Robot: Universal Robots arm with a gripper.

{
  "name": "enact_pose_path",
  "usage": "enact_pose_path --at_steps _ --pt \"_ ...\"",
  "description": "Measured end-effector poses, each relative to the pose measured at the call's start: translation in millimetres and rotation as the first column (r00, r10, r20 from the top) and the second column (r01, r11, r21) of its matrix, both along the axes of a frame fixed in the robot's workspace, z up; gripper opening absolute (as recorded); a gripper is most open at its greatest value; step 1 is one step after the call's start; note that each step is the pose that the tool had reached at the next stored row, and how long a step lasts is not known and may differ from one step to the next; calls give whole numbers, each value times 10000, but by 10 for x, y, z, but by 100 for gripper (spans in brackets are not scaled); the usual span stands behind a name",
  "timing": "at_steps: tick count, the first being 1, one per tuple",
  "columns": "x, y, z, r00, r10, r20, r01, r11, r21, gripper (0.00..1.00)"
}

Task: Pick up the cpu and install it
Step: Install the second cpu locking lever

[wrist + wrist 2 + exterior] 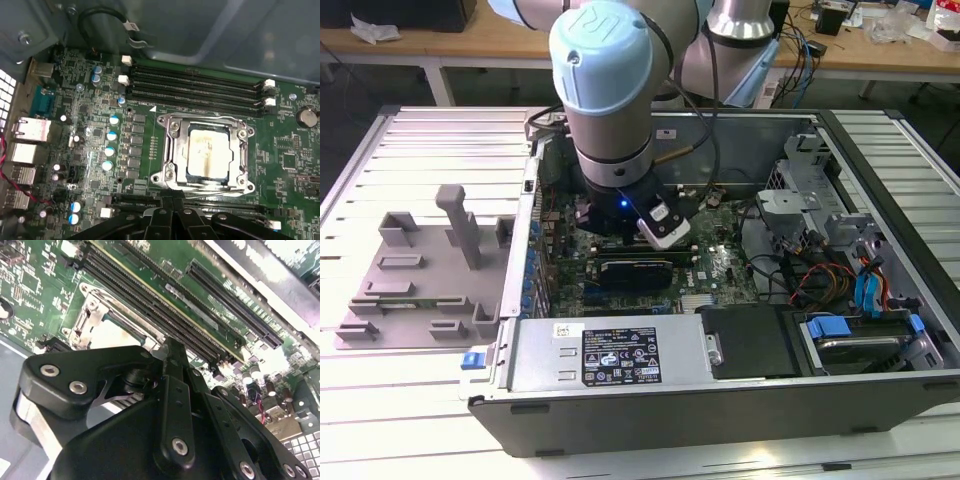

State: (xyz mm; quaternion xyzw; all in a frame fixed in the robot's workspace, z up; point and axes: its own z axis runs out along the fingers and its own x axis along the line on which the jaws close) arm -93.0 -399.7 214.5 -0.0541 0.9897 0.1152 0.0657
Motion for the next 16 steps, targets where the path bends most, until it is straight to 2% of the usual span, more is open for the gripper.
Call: enact_pose_path --at_steps 1,4,6,9,11,14,16 --pt "-29 0 -11 10000 0 10 0 9999 158 11" --pt "-45 -9 -65 10000 -74 17 73 9996 280 11" --pt "-45 -8 -92 9997 -235 16 234 9987 456 11" --pt "-47 -9 -146 9974 -725 13 724 9960 520 11" --pt "-80 -8 -169 9957 -923 5 921 9940 599 11" --pt "-123 4 -186 9937 -1124 -3 1121 9914 678 11" --pt "-133 27 -195 9931 -1171 -1 1169 9908 679 11"
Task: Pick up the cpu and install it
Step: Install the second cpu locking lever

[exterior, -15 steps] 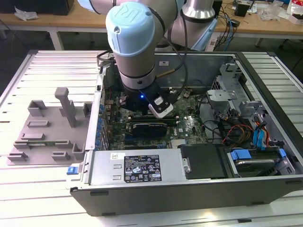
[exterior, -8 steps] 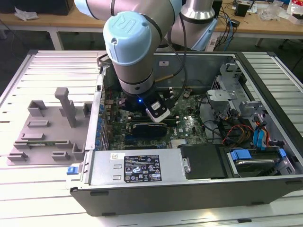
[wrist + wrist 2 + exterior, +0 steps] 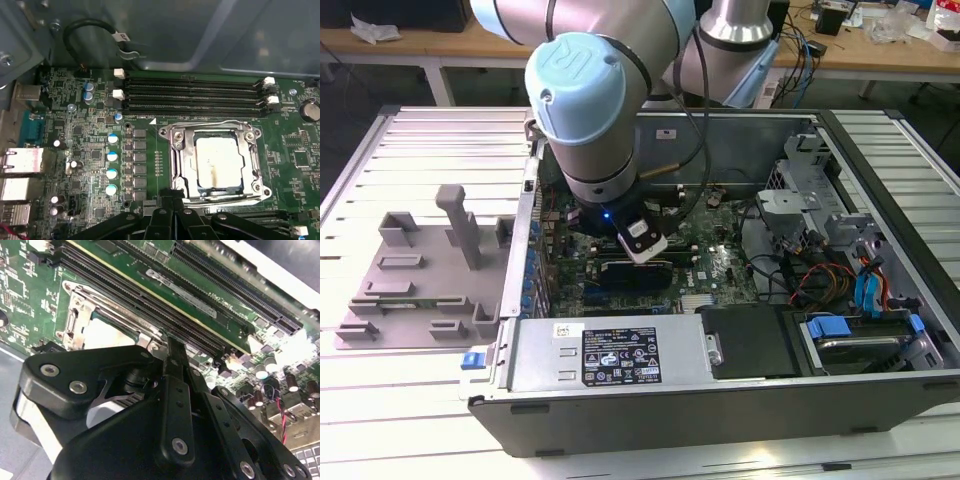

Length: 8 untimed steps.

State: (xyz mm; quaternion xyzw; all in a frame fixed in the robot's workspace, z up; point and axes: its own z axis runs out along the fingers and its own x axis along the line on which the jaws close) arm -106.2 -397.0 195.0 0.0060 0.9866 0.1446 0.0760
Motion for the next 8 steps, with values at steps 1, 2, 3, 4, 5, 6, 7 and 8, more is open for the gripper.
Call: enact_pose_path --at_steps 1,2,3,4,5,6,7,8 --pt "-12 19 -5 10000 -14 -1 14 10000 1 11" --pt "-21 31 -8 10000 -19 -1 19 10000 1 11" --pt "-29 39 -11 10000 -22 -1 22 10000 2 11" --pt "-36 43 -14 10000 -22 -1 22 10000 1 11" --pt "-37 44 -16 10000 -20 -1 20 10000 5 11" --pt "-37 45 -17 10000 -23 1 23 10000 2 11" --pt "-38 48 -11 10000 -24 -2 24 10000 0 11" --pt "-37 49 53 10000 -24 0 24 10000 1 11"
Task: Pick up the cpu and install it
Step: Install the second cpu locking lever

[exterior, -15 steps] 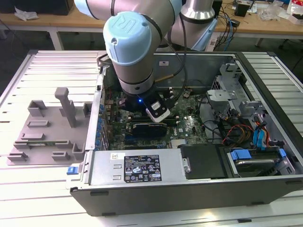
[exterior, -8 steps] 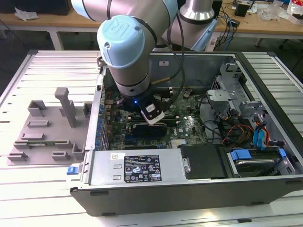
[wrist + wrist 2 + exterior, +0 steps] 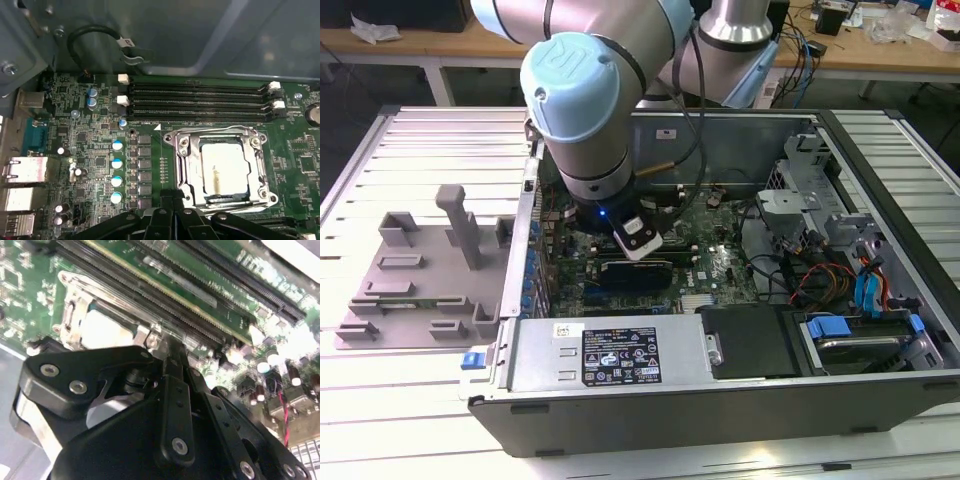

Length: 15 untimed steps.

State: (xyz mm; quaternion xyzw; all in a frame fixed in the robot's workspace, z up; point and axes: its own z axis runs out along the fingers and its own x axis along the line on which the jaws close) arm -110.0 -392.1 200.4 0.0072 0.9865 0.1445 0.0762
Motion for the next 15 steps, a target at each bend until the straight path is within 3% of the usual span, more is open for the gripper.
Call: enact_pose_path --at_steps 1,4,7,10,12,13,15 --pt "1 0 124 10000 -1 0 1 10000 1 11" --pt "5 4 295 10000 -2 -1 2 10000 -6 11" --pt "16 14 313 10000 -85 1 85 9999 -79 11" --pt "44 24 314 9998 -221 3 221 9994 -278 11" --pt "114 64 313 9996 -289 12 289 9978 -593 11" --pt "144 86 314 9996 -291 13 291 9972 -687 11" --pt "209 115 314 9996 -290 -1 289 9966 -774 11"
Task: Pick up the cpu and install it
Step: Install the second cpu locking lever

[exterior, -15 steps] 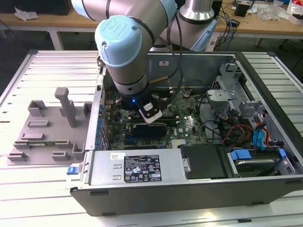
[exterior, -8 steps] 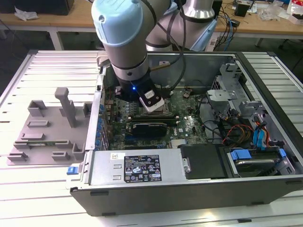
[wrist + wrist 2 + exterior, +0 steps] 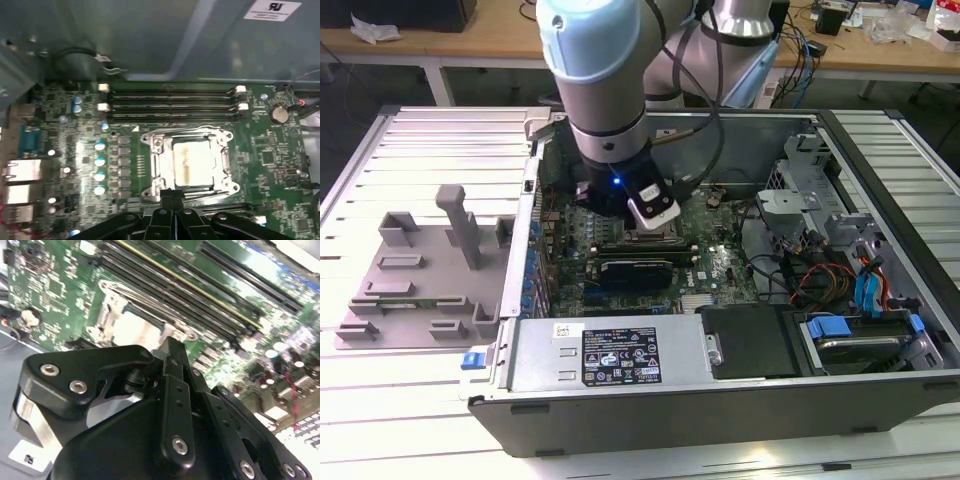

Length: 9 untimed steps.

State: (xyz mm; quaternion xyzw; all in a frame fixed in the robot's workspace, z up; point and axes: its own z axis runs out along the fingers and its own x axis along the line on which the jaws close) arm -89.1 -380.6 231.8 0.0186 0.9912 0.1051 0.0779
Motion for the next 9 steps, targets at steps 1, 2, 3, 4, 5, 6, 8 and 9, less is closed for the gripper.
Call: enact_pose_path --at_steps 1,2,3,4,5,6,8,9 --pt "33 14 0 10000 1 -15 -1 10000 -40 11" --pt "61 25 0 10000 0 -31 0 10000 -85 11" --pt "110 39 0 10000 -2 -63 1 9998 -213 11" --pt "145 63 -1 10000 -3 -86 0 9993 -366 11" --pt "151 108 0 10000 -3 -92 -1 9990 -450 11" --pt "153 187 0 10000 -3 -95 -2 9985 -539 11" --pt "199 286 -1 9999 -7 -138 -5 9967 -817 11" --pt "268 295 -3 9998 -10 -179 -8 9949 -1005 11"
